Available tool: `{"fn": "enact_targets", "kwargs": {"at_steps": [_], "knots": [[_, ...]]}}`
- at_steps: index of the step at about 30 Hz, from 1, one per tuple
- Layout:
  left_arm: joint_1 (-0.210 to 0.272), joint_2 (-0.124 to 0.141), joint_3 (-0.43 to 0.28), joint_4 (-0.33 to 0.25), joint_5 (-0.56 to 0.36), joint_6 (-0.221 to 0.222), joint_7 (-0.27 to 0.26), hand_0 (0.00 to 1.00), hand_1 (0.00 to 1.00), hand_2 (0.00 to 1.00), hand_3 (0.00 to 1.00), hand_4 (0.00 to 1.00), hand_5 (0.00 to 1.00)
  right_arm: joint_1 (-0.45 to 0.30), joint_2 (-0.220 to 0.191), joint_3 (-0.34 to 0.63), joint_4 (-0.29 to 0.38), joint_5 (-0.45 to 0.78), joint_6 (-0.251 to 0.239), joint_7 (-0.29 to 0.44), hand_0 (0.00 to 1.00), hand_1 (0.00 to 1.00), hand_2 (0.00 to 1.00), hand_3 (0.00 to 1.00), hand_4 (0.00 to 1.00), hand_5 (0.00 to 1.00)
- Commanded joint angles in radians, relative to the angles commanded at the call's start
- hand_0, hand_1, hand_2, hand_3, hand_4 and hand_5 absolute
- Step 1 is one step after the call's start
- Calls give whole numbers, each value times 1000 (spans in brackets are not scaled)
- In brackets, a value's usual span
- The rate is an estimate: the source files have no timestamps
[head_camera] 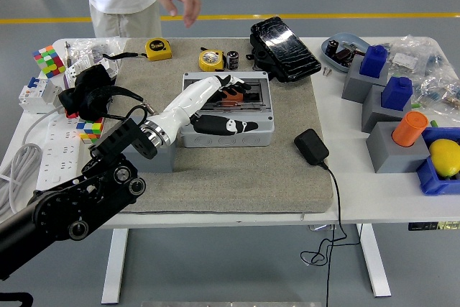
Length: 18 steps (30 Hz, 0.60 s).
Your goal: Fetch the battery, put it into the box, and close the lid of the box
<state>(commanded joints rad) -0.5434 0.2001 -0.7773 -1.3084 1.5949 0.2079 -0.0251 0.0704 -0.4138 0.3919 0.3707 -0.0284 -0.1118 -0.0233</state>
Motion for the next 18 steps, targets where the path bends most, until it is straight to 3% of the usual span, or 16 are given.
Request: {"fn": "enact_targets", "kwargs": {"at_steps": [6, 12, 18], "knots": [[99, 3, -123, -63, -36, 15, -34, 610, 702, 712, 728, 998, 505, 3, 2, -16, -4, 9, 2, -1, 544, 600, 590, 547, 928, 486], [195, 1, -279, -60, -138, 16, -57, 625, 707, 711, 727, 998, 501, -2, 2, -16, -9, 14, 2, -2, 544, 600, 589, 546, 927, 489], [230, 3, -411, -46, -126, 10, -57, 629, 707, 709, 725, 998, 501, -4, 2, -5, -10, 15, 2, -3, 544, 600, 589, 546, 927, 490]]}}
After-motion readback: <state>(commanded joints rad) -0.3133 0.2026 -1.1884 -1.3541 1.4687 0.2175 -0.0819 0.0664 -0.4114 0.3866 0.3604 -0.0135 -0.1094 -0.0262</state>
